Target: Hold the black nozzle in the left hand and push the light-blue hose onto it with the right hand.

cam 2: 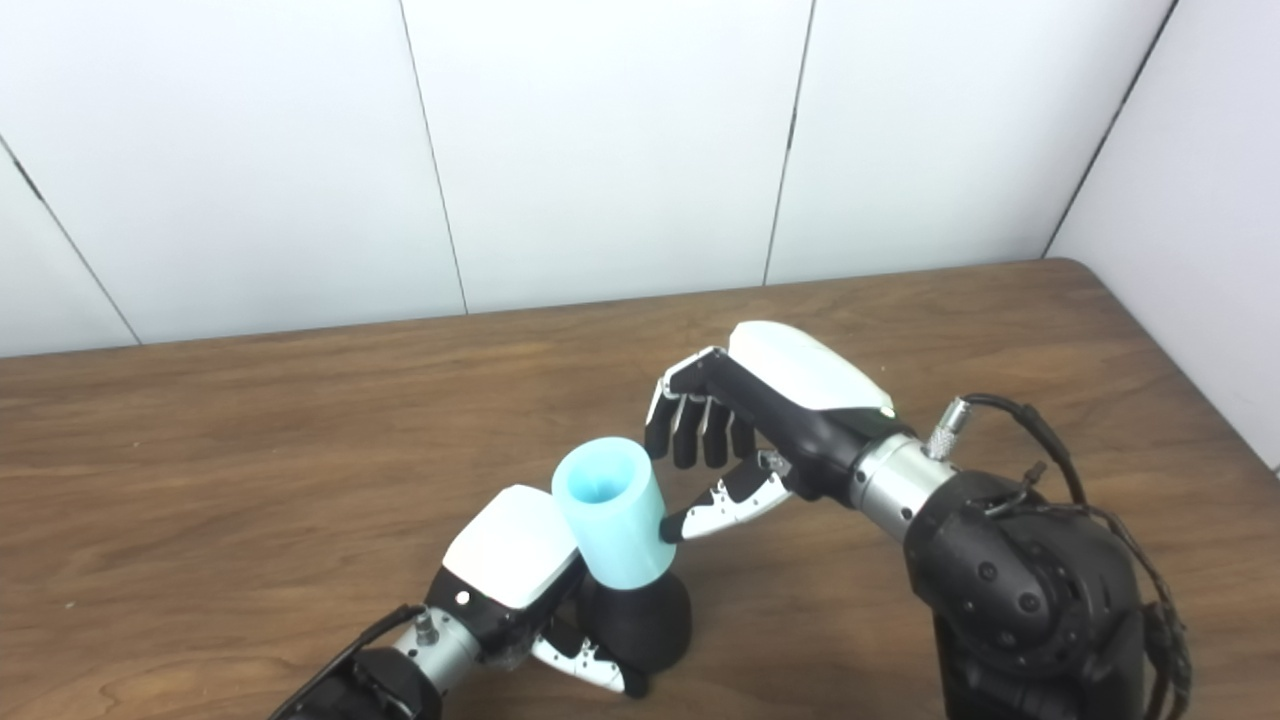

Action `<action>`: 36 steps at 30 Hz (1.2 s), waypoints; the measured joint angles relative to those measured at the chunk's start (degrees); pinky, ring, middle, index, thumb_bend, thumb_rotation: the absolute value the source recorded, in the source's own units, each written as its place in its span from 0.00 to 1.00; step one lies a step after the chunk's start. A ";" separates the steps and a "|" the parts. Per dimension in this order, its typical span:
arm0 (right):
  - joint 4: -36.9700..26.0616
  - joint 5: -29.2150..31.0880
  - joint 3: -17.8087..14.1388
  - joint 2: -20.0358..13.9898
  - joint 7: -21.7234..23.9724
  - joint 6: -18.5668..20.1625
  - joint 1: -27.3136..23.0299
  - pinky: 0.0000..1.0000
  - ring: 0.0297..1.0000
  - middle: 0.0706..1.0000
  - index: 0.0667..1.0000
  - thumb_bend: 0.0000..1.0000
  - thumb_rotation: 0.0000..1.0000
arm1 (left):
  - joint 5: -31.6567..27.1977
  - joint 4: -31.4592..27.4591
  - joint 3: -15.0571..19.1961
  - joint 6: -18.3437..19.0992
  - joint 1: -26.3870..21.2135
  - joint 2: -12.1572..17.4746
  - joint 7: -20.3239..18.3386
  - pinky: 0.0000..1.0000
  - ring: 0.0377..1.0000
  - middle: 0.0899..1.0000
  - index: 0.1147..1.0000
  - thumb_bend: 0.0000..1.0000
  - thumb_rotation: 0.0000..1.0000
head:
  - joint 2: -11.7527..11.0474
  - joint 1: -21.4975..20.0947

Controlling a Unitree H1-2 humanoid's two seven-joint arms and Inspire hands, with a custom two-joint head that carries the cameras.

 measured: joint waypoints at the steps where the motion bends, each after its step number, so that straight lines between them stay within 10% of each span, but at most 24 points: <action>1: 0.00 0.00 0.01 0.00 0.00 0.00 0.00 0.33 0.40 0.42 0.44 0.52 0.15 | 0.01 0.00 0.00 0.00 -0.01 0.00 -0.02 0.44 0.33 0.39 0.45 0.52 0.00 | 0.00 -0.09; 4: 0.00 -0.01 0.04 -0.02 0.00 0.00 0.02 0.34 0.40 0.42 0.44 0.52 0.15 | 0.02 0.00 -0.01 0.00 -0.06 0.00 -0.20 0.45 0.34 0.36 0.46 0.52 0.00 | 0.00 -0.09; 5: 0.00 0.00 0.04 -0.04 0.00 0.00 0.03 0.34 0.41 0.43 0.43 0.81 0.18 | 0.02 0.00 -0.01 0.00 -0.08 -0.01 -0.29 0.46 0.35 0.36 0.47 0.52 0.00 | 0.00 0.00; 8: 0.00 0.33 -0.05 -0.38 0.01 0.00 0.08 0.37 0.44 0.46 0.45 0.98 0.27 | 0.13 0.00 -0.05 0.00 -0.27 -0.06 -0.69 0.48 0.35 0.36 0.47 0.52 0.00 | 0.00 0.00; 20: 0.09 7.75 0.20 -9.91 0.03 0.01 0.09 0.46 0.57 0.63 0.67 1.00 0.38 | 0.70 0.00 -0.02 0.02 -0.40 -0.20 -1.13 0.41 0.32 0.35 0.46 0.52 0.00 | 0.26 -0.09; 31: 0.08 11.00 -0.38 -10.42 0.06 0.01 0.12 0.52 0.69 0.78 0.87 1.00 0.38 | 0.72 0.14 -0.02 0.02 -0.43 -0.26 -1.13 0.51 0.37 0.36 0.46 0.52 0.00 | -1.40 0.18; 36: 0.01 12.19 -7.15 -6.51 0.10 0.01 0.24 0.67 0.85 0.92 0.92 1.00 0.53 | 0.79 0.34 -0.02 0.03 -0.50 -0.32 -1.13 0.46 0.34 0.35 0.46 0.52 0.00 | -1.67 -0.26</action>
